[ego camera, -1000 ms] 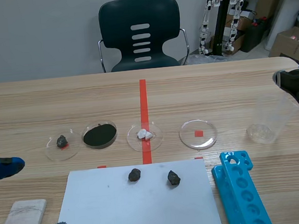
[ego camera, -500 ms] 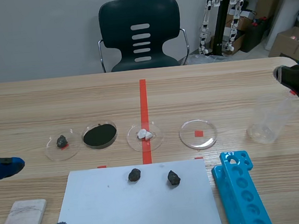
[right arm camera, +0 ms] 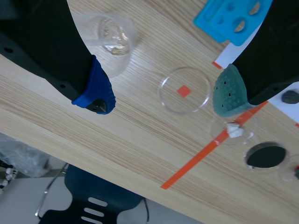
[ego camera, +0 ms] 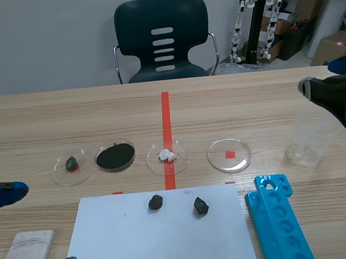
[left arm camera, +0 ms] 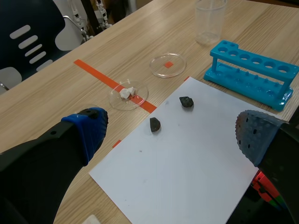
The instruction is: Put the dropper in the beaker
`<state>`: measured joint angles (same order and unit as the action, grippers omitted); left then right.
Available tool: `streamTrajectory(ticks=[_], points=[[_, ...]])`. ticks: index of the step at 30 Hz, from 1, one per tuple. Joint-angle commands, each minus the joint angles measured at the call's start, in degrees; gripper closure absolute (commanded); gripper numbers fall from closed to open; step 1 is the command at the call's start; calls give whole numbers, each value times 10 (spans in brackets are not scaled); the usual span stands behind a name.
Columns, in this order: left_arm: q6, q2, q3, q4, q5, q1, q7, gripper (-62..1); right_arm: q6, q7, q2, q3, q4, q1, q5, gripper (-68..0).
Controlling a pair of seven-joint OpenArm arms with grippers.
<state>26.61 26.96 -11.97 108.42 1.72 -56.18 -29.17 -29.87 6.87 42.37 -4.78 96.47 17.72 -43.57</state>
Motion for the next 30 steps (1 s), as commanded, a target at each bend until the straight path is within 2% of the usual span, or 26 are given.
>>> streamTrajectory(ticks=[1,8,14,20,24,30], points=[[-3,-4,4,6,-6,2,-10,-572,-2,-9,5,-5,26,9,-6,-437],[-3,-4,4,6,-6,2,-10,-572,-2,-21,1,-44,119,93,-6,-437],[-3,-4,4,6,-6,2,-10,-572,-2,-25,-31,-100,168,161,-2,-437],[-3,-4,4,6,-6,2,-10,-572,-2,-43,-61,-130,185,204,-2,-437],[-3,-4,4,6,-6,2,-10,-572,-2,-69,-68,-133,185,217,7,-437],[-3,-4,4,6,-6,2,-10,-572,-2,-75,-68,-133,185,216,16,-437]])
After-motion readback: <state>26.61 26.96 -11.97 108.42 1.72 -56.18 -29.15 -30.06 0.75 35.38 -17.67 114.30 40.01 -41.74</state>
